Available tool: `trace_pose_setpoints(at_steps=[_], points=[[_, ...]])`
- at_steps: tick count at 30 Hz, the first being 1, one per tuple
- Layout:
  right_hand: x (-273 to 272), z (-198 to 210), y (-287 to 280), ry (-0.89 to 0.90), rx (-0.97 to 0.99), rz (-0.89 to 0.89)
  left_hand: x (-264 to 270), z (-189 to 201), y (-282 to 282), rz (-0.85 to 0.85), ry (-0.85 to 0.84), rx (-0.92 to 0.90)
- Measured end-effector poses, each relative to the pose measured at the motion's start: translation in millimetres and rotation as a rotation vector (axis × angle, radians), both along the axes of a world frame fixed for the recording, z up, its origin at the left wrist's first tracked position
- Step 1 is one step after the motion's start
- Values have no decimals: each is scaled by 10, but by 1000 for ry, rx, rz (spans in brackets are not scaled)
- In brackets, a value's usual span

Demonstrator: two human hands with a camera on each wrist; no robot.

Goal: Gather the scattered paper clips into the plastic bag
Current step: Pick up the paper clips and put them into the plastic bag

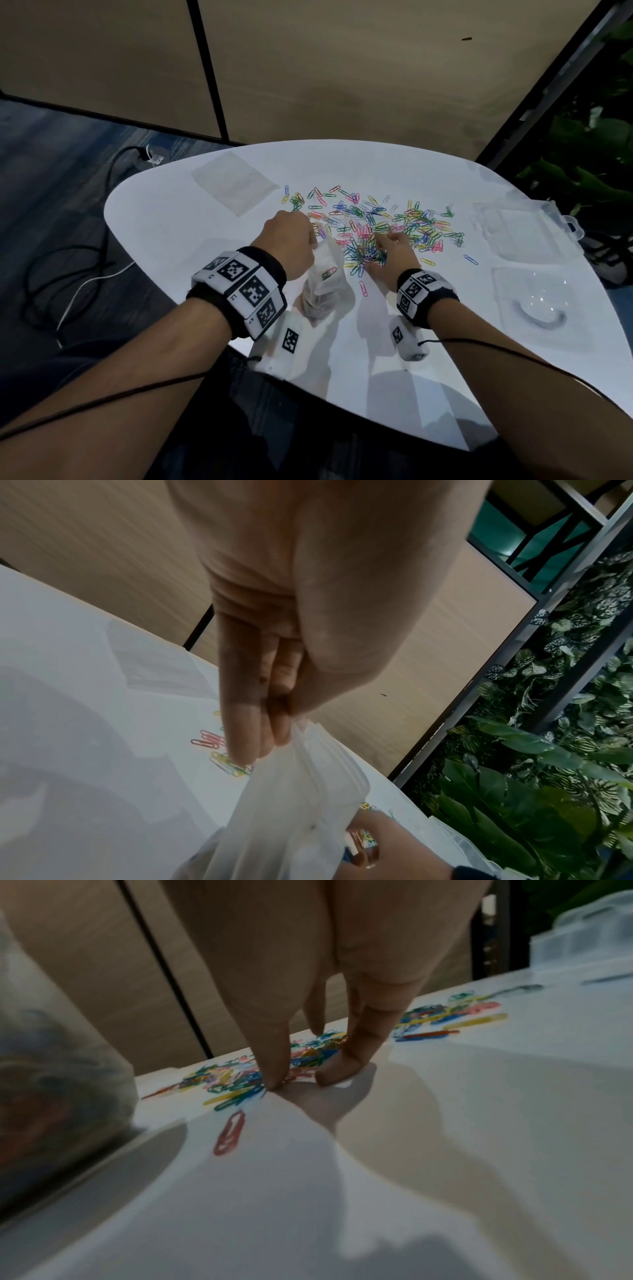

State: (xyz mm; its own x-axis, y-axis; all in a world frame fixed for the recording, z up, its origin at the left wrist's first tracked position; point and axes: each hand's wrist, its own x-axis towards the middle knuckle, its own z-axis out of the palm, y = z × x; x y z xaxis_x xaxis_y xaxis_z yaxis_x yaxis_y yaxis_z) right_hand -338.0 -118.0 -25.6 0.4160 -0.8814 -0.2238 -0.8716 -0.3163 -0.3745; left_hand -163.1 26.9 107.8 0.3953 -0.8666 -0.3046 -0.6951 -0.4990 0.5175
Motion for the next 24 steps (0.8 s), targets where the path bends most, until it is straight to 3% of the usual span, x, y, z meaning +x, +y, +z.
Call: trace_pose_setpoints(at_steps=[3, 6, 10, 14, 17, 20, 22, 24], points=[[85, 42, -27, 85, -90, 150, 8, -17, -2, 4, -1, 8], [120, 102, -38, 147, -150, 183, -1, -19, -9, 4, -1, 16], [60, 166, -86, 126, -104, 100, -26, -5, -22, -12, -13, 17], [-160, 255, -243, -104, 13, -173, -55, 20, -54, -19, -13, 12], [-286, 382, -336, -359, 268, -390, -92, 41, -78, -28, -1, 9], [-247, 612, -246, -877, 638, -498, -149, 46, -104, -40, 9, 2], [-178, 814, -77, -1049, 904, -428, -199, 43, -127, -42, 23, 2], [-116, 946, 70, -1029, 1071, -306, -248, 36, -146, -35, 34, -7]])
